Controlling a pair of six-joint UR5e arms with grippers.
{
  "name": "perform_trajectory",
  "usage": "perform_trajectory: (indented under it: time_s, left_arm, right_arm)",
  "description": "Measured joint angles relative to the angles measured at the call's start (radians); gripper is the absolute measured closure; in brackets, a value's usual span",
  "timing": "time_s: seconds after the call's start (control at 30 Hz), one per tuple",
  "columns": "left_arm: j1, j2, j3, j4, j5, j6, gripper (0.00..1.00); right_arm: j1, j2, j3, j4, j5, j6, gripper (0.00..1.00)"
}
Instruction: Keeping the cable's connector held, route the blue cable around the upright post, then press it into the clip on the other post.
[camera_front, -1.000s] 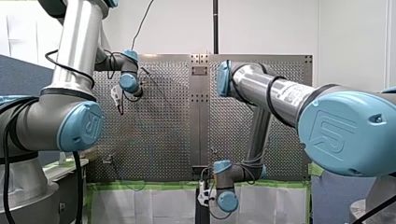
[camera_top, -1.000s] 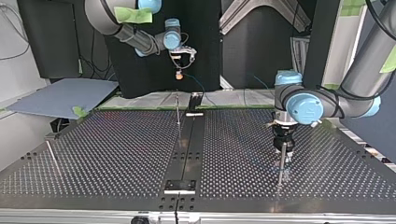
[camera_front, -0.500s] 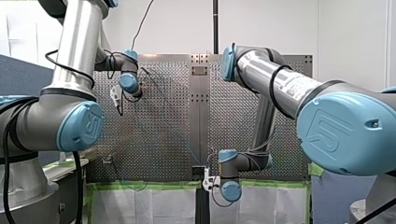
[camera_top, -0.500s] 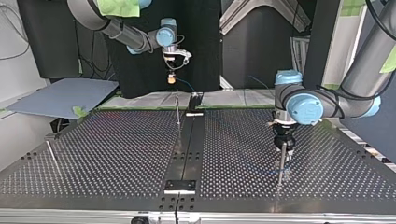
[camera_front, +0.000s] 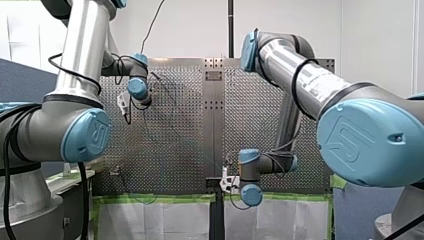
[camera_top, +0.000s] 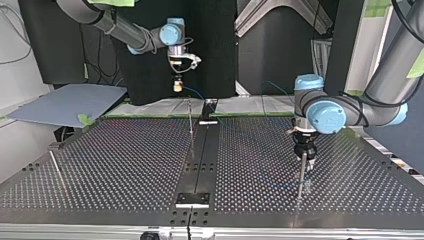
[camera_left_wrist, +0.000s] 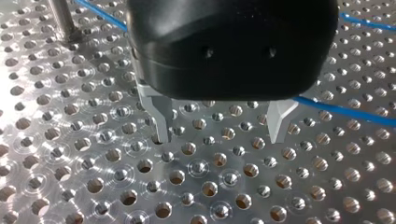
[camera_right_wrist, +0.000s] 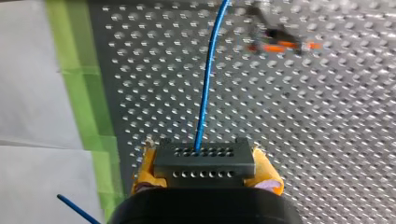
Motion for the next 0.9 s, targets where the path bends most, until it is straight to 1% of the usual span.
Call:
perform_trajectory:
  time_s: [0.13,0.27,0.4,0.5,0.6,0.7,0.8,0.9]
  left_arm:
    - [0.000,0.000,0.000,-0.007,-0.001,0.000,0.00]
    - [-0.001,0.000,0.000,-0.014,-0.002,-0.001,0.00]
    - [-0.001,0.000,0.000,-0.018,-0.003,-0.002,0.00]
    - [-0.001,0.000,0.000,-0.019,-0.010,-0.002,0.00]
    - [-0.002,0.000,0.000,-0.021,-0.015,0.000,0.00]
    - [-0.002,0.000,0.000,-0.022,-0.018,0.001,0.00]
    - [-0.003,0.000,0.000,-0.022,-0.019,0.001,0.00]
    - [-0.004,0.000,0.000,-0.022,-0.019,0.001,0.00]
  right_arm:
    - [-0.010,-0.035,0.035,-0.031,-0.005,-0.001,1.00]
    - [-0.024,-0.071,0.071,-0.045,-0.010,-0.003,1.00]
    - [-0.036,-0.100,0.108,-0.049,-0.019,-0.020,1.00]
    - [-0.042,-0.089,0.138,-0.062,-0.029,-0.026,1.00]
    - [-0.050,-0.066,0.169,-0.084,-0.034,-0.026,1.00]
    - [-0.057,-0.053,0.197,-0.096,-0.039,-0.025,1.00]
    - [-0.064,-0.049,0.213,-0.102,-0.049,-0.025,1.00]
    - [-0.069,-0.048,0.210,-0.101,-0.065,-0.027,1.00]
